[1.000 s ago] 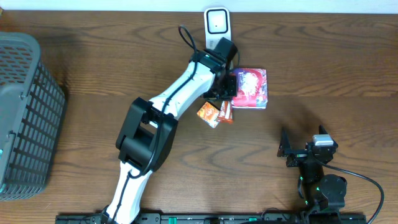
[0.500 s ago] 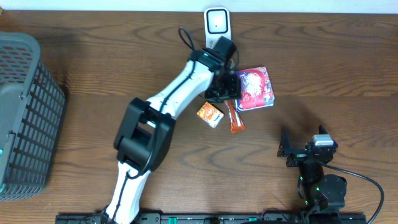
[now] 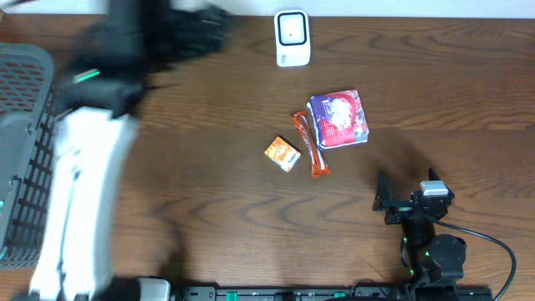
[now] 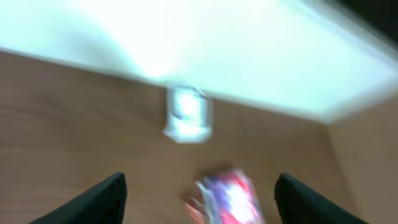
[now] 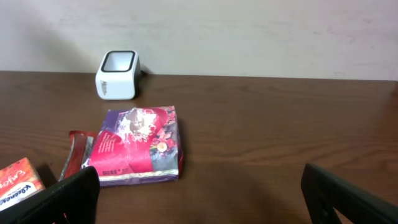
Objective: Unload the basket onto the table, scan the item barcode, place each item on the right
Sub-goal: 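Reach the left gripper into the basket and grasp the mint-green wipes pack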
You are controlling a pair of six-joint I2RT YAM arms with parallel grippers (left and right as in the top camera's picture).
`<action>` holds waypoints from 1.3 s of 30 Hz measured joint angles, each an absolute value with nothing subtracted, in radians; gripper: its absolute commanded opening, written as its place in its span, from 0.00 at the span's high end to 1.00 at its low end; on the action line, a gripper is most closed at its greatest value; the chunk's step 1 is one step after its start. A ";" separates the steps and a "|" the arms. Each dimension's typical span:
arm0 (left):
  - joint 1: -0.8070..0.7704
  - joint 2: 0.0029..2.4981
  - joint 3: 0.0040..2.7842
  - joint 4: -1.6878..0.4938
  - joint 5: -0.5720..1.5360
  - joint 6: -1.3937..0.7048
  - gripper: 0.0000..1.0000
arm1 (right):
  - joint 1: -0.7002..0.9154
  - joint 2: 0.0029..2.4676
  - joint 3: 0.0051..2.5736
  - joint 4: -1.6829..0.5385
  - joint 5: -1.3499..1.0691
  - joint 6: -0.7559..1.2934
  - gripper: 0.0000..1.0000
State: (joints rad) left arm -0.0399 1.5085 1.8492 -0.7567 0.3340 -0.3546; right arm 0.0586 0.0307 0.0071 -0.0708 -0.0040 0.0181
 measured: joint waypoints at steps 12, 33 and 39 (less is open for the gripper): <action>0.674 1.495 1.807 -0.949 -0.202 -0.360 0.21 | 0.059 0.031 0.007 -0.071 -0.004 0.018 0.01; 0.916 1.909 1.559 -0.971 -0.408 -0.054 0.21 | 0.059 0.031 0.007 -0.071 -0.004 0.018 0.01; 0.948 1.976 1.559 -0.985 -0.411 0.023 0.25 | 0.059 0.031 0.007 -0.071 -0.004 0.018 0.01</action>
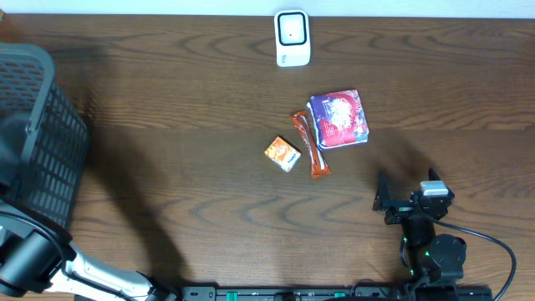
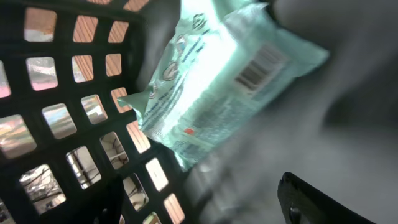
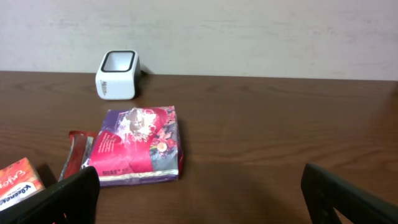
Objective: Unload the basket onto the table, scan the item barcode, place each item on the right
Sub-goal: 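Reach the left gripper into the basket and grasp the mint-green wipes pack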
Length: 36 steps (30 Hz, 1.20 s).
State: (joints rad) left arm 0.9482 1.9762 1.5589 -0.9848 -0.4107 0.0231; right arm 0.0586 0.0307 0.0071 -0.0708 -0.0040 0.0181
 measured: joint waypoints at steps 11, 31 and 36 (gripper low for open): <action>1.107 1.990 1.559 -0.910 -0.242 0.149 0.25 | 0.059 0.031 0.007 -0.071 -0.004 0.018 0.01; 1.153 2.078 1.560 -0.860 -0.073 0.206 0.93 | 0.059 0.031 0.007 -0.071 -0.004 0.018 0.01; 1.143 2.078 1.571 -0.899 -0.065 0.138 0.93 | 0.059 0.031 0.007 -0.071 -0.004 0.018 0.01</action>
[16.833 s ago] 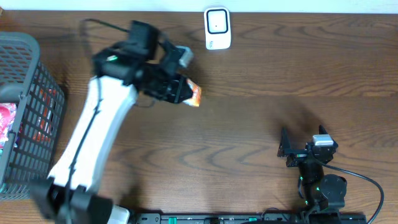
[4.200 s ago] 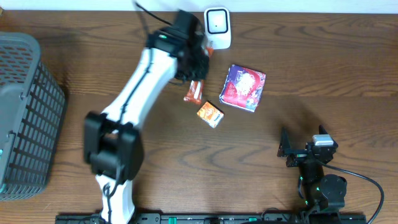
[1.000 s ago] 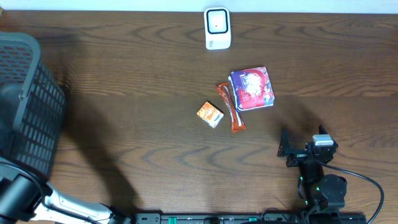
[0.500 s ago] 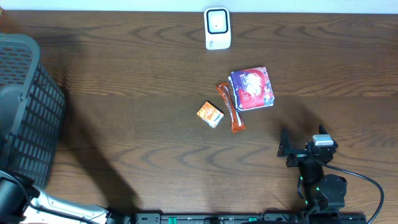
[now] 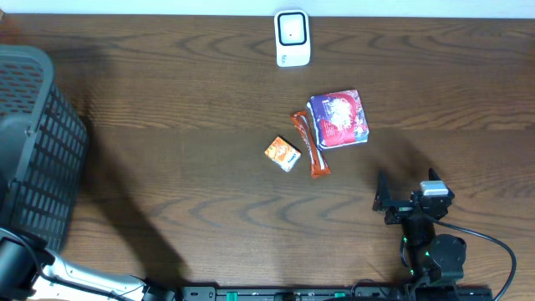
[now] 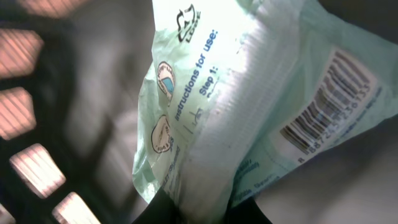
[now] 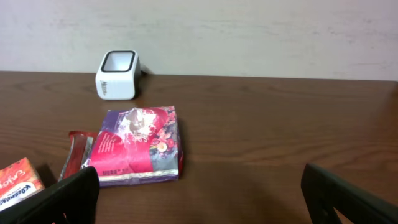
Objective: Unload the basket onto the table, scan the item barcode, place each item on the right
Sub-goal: 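Reach the left gripper into the basket and grasp the mint-green wipes pack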
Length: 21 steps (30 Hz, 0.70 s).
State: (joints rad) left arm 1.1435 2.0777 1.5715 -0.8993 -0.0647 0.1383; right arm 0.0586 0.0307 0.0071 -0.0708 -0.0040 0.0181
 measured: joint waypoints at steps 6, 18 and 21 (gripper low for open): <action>1.089 2.035 1.606 -0.918 0.075 0.072 0.93 | 0.059 0.031 0.007 -0.071 -0.004 0.018 0.01; 0.920 1.580 1.660 -0.614 0.548 -0.444 0.93 | 0.059 0.031 0.007 -0.071 -0.004 0.018 0.01; 0.834 1.520 1.661 -0.592 0.650 -0.553 0.93 | 0.059 0.031 0.007 -0.071 -0.004 0.018 0.01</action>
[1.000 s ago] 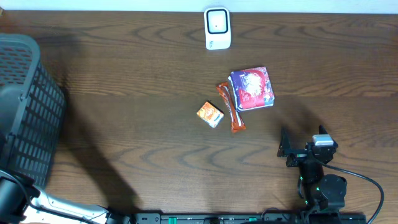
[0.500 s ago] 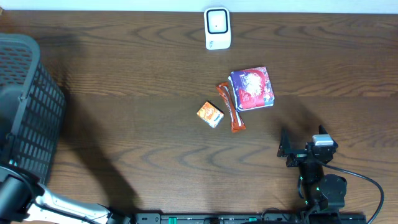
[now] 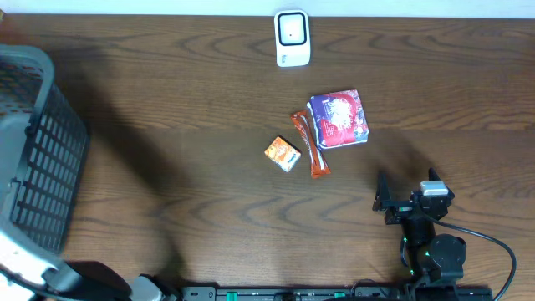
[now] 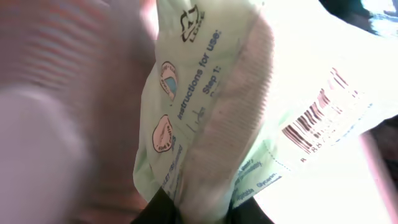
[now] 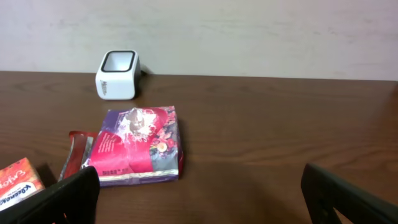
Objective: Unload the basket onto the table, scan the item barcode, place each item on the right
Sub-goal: 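Reach the left gripper into the basket and grasp the mint-green wipes pack, then carry the green pack to the scanner with the left gripper and release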
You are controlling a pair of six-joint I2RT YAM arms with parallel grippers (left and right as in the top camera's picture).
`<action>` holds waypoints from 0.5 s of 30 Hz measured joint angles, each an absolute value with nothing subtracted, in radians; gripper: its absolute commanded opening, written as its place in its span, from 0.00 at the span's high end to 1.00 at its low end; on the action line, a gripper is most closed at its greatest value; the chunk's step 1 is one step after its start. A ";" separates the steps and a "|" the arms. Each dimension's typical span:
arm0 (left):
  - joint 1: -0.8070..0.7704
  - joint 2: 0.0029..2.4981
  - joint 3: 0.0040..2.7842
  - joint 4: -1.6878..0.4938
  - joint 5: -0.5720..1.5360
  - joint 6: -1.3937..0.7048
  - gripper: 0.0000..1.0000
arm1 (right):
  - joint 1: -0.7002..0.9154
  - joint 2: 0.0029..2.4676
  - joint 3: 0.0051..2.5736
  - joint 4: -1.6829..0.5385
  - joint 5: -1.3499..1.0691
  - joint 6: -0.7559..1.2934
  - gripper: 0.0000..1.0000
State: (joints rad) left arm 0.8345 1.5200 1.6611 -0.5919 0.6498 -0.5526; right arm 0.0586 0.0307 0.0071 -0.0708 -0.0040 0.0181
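Observation:
A pale green wipes packet (image 4: 249,106) with a barcode (image 4: 314,127) on its right part fills the left wrist view. My left gripper (image 4: 202,213) is shut on its lower edge, and the surroundings behind it are blurred. The white scanner (image 3: 292,38) stands at the far edge of the table, also visible as the scanner (image 5: 116,74) in the right wrist view. My right gripper (image 5: 199,183) rests open and empty near the front right of the table; overhead the right gripper (image 3: 386,203) is there too. The left gripper is out of the overhead view.
A dark mesh basket (image 3: 38,150) stands at the table's left edge. In the middle lie a purple-pink packet (image 3: 338,119), a red-orange stick (image 3: 310,143) and a small orange box (image 3: 282,153). A white part of the left arm (image 3: 21,267) shows at the bottom left.
The green packet stays clamped in my left gripper. The dark basket mesh behind it is gone, replaced by a blurred brown and bright background. The right arm has not moved.
My left arm was over the table's left with open jaws, facing the scanner. Then the open jaws were inside the basket by the green packet. Then they were shut on it among the mesh, and now they hold it with no mesh in sight.

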 measured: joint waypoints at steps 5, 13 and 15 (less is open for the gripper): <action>0.570 1.493 1.661 -0.659 0.738 -0.604 0.93 | 0.059 0.031 0.007 -0.071 -0.004 0.018 0.01; 0.047 1.545 1.641 -0.807 0.582 -0.519 0.93 | 0.059 0.031 0.007 -0.071 -0.004 0.018 0.01; -0.068 1.589 1.636 -0.825 0.498 -0.506 0.93 | 0.059 0.031 0.007 -0.071 -0.004 0.018 0.01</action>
State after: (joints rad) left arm -0.0685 1.5890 1.6363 -0.8249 0.4984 -0.5056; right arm 0.0586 0.0307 0.0071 -0.0708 -0.0040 0.0181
